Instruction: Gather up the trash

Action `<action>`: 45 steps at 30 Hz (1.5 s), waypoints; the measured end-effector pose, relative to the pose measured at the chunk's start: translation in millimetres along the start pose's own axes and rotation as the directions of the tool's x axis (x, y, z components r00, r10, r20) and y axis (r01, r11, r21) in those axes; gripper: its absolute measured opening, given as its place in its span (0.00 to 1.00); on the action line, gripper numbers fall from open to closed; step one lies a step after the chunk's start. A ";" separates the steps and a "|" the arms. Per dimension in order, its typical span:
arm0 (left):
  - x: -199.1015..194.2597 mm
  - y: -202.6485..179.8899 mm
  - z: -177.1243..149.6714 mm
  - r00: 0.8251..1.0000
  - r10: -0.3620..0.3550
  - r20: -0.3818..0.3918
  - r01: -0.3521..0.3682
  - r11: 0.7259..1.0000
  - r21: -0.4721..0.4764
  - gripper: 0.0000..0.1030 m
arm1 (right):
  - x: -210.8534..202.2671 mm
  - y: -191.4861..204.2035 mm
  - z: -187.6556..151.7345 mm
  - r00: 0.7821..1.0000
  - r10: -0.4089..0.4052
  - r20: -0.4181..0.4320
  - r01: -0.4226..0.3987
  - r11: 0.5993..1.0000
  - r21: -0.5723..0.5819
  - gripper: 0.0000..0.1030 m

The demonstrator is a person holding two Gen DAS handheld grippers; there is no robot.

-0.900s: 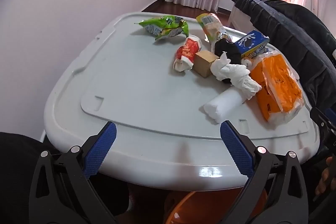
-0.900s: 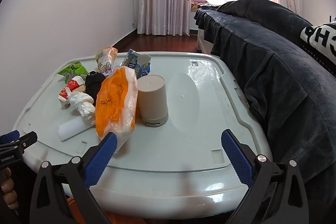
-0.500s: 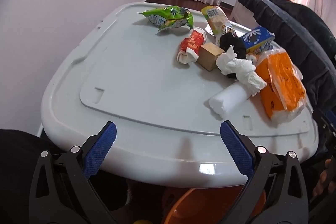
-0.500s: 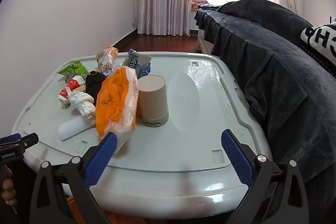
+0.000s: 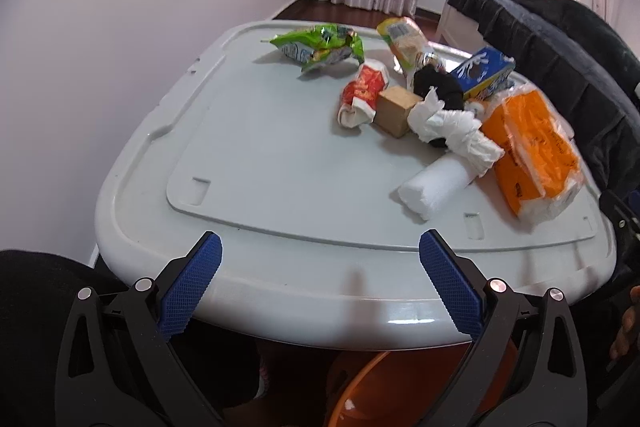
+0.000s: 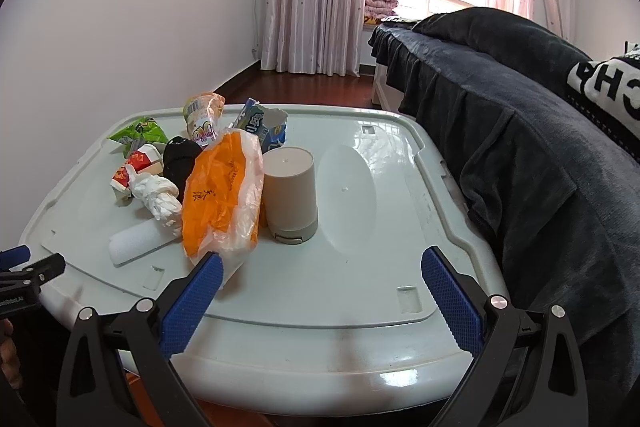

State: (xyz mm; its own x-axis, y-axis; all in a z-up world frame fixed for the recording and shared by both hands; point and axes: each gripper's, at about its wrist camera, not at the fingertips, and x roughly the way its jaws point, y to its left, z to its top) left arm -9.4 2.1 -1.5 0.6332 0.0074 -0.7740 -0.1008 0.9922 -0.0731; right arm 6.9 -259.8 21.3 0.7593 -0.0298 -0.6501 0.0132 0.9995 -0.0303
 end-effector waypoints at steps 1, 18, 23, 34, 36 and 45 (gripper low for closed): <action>-1.3 0.4 0.0 1.000 -0.003 0.006 0.003 1.000 -0.002 0.94 | -0.3 0.5 0.3 1.000 0.004 0.004 -0.004 1.000 -0.004 0.95; -1.1 -5.0 0.6 0.999 0.035 0.022 -0.036 0.999 0.028 0.94 | 2.8 7.6 -1.5 1.000 -0.008 0.003 0.009 0.999 -0.035 0.95; 0.1 -4.2 0.9 0.999 0.039 0.020 -0.040 0.999 0.023 0.94 | 3.8 7.6 -1.6 1.000 -0.007 -0.003 0.007 0.999 -0.034 0.95; -4.4 -8.8 0.9 0.996 0.059 0.066 -0.062 0.997 0.053 0.94 | 3.2 8.5 -0.5 1.000 0.006 -0.002 -0.006 1.000 -0.026 0.95; -6.2 -12.1 0.7 0.995 0.064 0.079 -0.070 0.995 0.074 0.94 | 3.2 8.8 -0.4 1.000 0.006 -0.003 -0.006 1.000 -0.024 0.95; -10.8 -15.1 3.0 0.994 0.065 0.084 -0.072 0.993 0.091 0.94 | 2.6 6.8 -0.5 1.000 0.028 -0.005 -0.028 1.000 0.001 0.95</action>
State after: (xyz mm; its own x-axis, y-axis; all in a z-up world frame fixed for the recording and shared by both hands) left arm -12.4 -12.6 9.9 0.6876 0.0822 -0.7215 -0.0766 0.9962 0.0405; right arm 8.6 -253.1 19.0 0.7559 -0.0021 -0.6547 -0.0073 0.9999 -0.0116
